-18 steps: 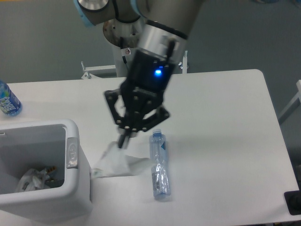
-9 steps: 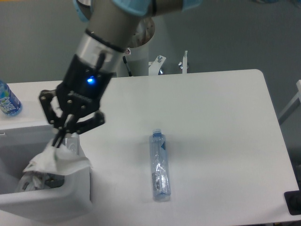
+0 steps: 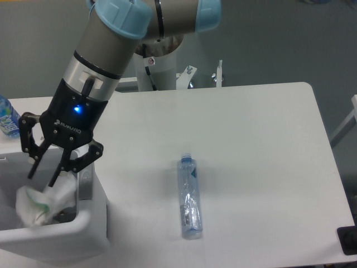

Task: Place the trash in the trash can
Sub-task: 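Open the gripper to drop the tissue into the bin, then move the open gripper over the clear plastic bottle and lower it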

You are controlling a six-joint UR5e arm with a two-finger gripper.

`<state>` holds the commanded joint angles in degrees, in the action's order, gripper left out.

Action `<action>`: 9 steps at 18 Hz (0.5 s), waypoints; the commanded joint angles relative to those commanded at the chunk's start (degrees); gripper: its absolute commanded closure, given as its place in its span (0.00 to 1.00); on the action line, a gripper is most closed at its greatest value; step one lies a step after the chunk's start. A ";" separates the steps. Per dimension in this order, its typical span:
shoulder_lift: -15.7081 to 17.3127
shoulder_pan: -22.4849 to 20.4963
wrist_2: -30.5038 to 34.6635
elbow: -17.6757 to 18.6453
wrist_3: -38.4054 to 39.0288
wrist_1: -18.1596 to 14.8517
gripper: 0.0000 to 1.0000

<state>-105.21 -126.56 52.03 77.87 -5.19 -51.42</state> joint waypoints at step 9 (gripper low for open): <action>-0.70 -6.58 17.31 -0.97 0.88 -0.70 0.00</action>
<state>-105.91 -133.14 69.35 76.90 -4.31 -52.12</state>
